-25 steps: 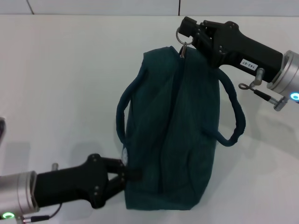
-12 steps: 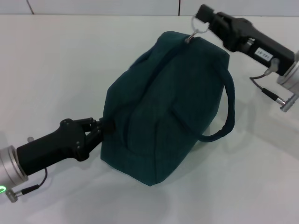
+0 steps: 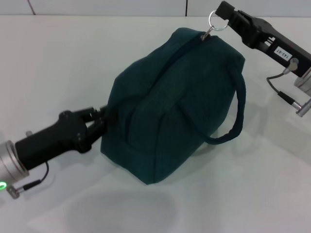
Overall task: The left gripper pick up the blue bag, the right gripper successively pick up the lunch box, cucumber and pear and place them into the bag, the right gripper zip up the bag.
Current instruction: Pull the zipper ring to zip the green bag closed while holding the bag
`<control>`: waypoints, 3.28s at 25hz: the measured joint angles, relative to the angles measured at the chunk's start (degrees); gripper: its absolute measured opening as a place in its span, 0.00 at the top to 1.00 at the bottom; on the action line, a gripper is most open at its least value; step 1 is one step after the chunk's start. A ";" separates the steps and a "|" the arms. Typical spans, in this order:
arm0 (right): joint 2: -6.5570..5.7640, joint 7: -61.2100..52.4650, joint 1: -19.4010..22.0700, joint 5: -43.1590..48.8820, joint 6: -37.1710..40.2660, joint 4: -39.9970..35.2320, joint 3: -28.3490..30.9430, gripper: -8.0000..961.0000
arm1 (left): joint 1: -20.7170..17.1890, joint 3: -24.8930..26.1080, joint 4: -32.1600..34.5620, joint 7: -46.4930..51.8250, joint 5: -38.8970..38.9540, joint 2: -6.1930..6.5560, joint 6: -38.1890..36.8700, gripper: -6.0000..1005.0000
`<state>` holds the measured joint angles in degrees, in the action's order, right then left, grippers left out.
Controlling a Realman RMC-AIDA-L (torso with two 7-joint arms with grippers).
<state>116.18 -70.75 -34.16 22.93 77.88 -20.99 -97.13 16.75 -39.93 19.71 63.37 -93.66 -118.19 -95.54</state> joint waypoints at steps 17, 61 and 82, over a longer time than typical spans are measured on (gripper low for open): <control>0.01 -2.72 -0.79 -1.21 -0.41 0.17 -0.38 0.91 | 3.69 -2.63 33.82 32.75 2.90 1.20 -1.97 0.33; 0.01 -4.07 -0.49 -2.63 -0.77 0.16 -1.32 0.90 | 12.03 -37.95 73.16 76.86 -31.14 -1.34 15.73 0.20; 0.01 -4.29 -0.64 -2.63 -1.24 0.16 -1.29 0.89 | 12.70 -38.73 73.47 76.21 -32.95 -1.25 15.22 0.82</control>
<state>116.19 -75.04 -34.80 20.30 76.64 -20.83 -98.41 29.45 -78.67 93.18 139.58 -126.61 -119.44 -80.33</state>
